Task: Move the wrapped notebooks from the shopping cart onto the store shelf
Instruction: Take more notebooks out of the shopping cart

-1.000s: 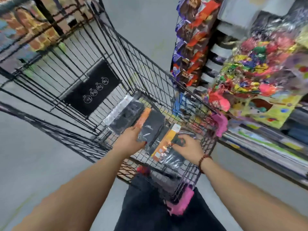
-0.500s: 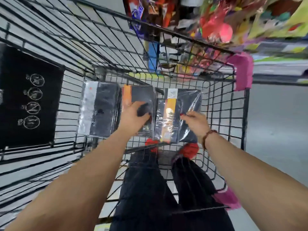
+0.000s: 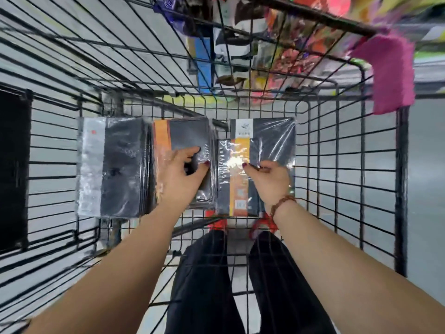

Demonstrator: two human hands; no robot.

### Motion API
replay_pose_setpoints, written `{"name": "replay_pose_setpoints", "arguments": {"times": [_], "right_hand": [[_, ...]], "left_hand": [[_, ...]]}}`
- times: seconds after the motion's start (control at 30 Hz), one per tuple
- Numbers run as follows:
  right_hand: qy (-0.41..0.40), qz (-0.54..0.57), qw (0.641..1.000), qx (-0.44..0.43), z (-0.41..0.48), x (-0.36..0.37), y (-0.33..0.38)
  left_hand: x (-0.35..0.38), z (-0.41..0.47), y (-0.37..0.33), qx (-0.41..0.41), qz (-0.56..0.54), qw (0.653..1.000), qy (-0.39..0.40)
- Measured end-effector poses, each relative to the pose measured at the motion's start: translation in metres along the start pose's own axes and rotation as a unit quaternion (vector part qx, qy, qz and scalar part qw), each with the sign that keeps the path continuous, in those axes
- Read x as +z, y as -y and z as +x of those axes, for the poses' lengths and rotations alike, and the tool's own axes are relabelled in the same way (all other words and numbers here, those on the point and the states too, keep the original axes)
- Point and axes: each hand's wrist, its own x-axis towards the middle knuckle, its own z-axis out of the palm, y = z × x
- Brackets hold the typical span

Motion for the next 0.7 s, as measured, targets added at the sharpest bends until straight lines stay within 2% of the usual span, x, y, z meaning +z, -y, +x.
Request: {"name": "replay_pose_setpoints", "arguments": {"times": [0.13, 0.3, 0.4, 0.53, 0.63, 0.7], "right_hand": [[0.005, 0.020, 1.000, 0.001, -0.002, 0.002, 0.004], [0.019, 0.057, 0.996, -0.062, -0.015, -0.004, 0.003], [0.028, 0.089, 0.991, -0.095, -0.018, -0.010, 0.008], [0.041, 0.166, 0.982, -0.082, -0.018, -0.007, 0.021], [0.044, 0.192, 0.978, -0.068, -0.018, -0.003, 0.032], [0.050, 0.195, 0.977, -0.068, -0.017, -0.002, 0.032]], "left_hand": [[0.003, -0.002, 0.004, 0.008, -0.023, 1.000, -0.001], [0.002, -0.004, 0.000, -0.003, -0.050, 0.999, 0.006], [0.001, -0.006, -0.014, -0.031, -0.100, 0.993, 0.047], [0.014, -0.017, -0.030, -0.066, -0.175, 0.975, 0.118], [0.021, -0.022, -0.038, -0.098, -0.243, 0.961, 0.095], [0.021, -0.020, -0.037, -0.112, -0.251, 0.959, 0.071]]}}
